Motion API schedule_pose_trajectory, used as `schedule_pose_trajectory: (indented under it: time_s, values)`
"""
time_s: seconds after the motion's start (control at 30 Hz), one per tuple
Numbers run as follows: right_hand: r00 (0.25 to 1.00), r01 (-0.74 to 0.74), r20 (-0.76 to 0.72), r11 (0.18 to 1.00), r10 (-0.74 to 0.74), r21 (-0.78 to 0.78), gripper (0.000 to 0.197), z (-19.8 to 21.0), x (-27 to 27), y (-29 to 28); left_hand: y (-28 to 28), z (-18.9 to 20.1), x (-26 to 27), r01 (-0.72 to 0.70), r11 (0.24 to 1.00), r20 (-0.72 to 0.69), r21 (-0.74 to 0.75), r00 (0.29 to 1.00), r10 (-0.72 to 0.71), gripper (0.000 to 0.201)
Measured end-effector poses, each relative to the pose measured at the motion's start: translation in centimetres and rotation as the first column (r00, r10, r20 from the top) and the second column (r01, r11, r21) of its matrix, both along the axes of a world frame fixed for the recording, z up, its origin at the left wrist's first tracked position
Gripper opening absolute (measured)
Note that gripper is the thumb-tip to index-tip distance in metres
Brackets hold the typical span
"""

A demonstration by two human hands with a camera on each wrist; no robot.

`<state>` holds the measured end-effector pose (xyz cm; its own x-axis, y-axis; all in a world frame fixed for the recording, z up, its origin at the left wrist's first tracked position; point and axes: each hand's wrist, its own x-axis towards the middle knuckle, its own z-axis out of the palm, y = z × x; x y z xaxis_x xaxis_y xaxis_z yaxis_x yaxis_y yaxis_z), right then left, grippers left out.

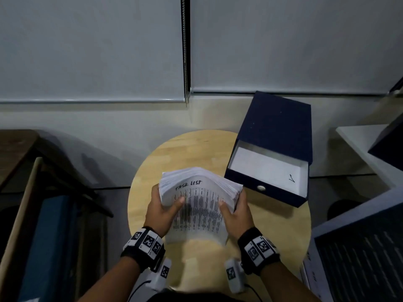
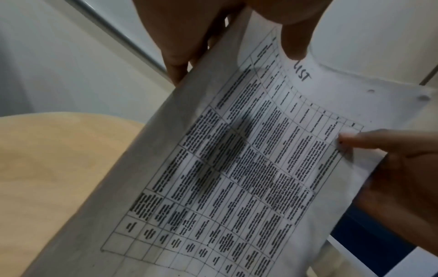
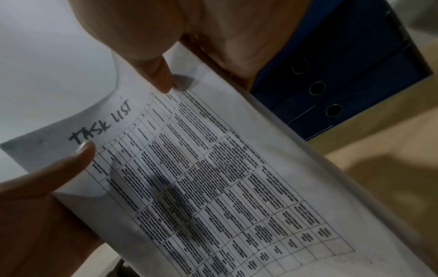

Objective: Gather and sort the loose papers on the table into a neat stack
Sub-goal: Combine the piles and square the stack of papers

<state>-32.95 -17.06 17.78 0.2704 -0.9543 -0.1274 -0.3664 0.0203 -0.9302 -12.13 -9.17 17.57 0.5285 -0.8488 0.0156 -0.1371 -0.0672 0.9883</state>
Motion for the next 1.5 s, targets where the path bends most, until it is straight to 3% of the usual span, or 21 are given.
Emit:
schedule_pose_trajectory:
  time_s: [0.1,0.2,0.3,0.4,0.57,0.73,1.0,1.2,1.33,1.43,1.5]
  values:
    - [0.999,0.051,-0.018,0.999,-0.051,0.004,0.075,-0.3,0.1,0.2,0.0,0.3,-0.2,-0.001,1.000,0.064,0.018,0.998,0.000,0.042]
    - [0.998,0.051,0.027,0.998,-0.051,0.023,0.067,0.1,0.3,0.1,0.1,0.9,-0.9,-0.017,1.000,0.109,0.016,0.994,0.015,0.036]
    - [0.992,0.083,0.104,0.996,-0.078,-0.042,0.048,0.5,-0.2,0.1,0.5,1.7,-0.7,-0.020,0.999,0.067,-0.032,0.998,0.022,0.040]
    - [0.974,0.131,0.206,0.978,-0.096,-0.161,0.042,1.8,-0.3,-0.1,-0.4,3.3,-0.2,-0.082,0.985,0.030,-0.150,0.996,0.088,0.050]
    - [0.935,0.279,0.256,0.955,-0.245,-0.102,0.038,3.0,1.3,-0.7,-2.3,4.6,-0.9,-0.238,0.956,-0.087,-0.174,0.970,0.225,0.025]
    - [0.917,0.329,0.261,0.942,-0.302,-0.066,0.036,2.8,1.4,-1.1,-2.1,5.4,-1.7,-0.263,0.953,-0.129,-0.151,0.961,0.245,0.012]
    - [0.929,0.278,0.284,0.954,-0.236,-0.117,0.025,2.4,0.8,-1.3,-1.8,4.6,-1.1,-0.294,0.941,-0.108,-0.165,0.954,0.279,0.018]
    - [0.941,0.254,0.270,0.952,-0.202,-0.171,0.034,2.1,0.8,-1.1,-2.1,3.6,-0.7,-0.286,0.943,-0.165,-0.168,0.952,0.259,0.022]
    - [0.951,0.273,0.198,0.943,-0.236,-0.189,0.073,2.0,1.5,-0.7,-2.5,4.0,-2.1,-0.422,0.905,-0.086,-0.059,0.905,0.416,0.054]
    - [0.942,0.262,0.268,0.943,-0.203,-0.205,0.070,3.6,2.2,-1.2,-3.7,5.5,-2.0,-0.522,0.851,-0.013,0.058,0.852,0.523,0.059]
    - [0.941,0.146,0.331,0.971,-0.077,-0.190,0.069,4.5,1.9,-1.8,-4.5,5.9,-0.7,-0.571,0.811,-0.002,0.124,0.818,0.576,0.061]
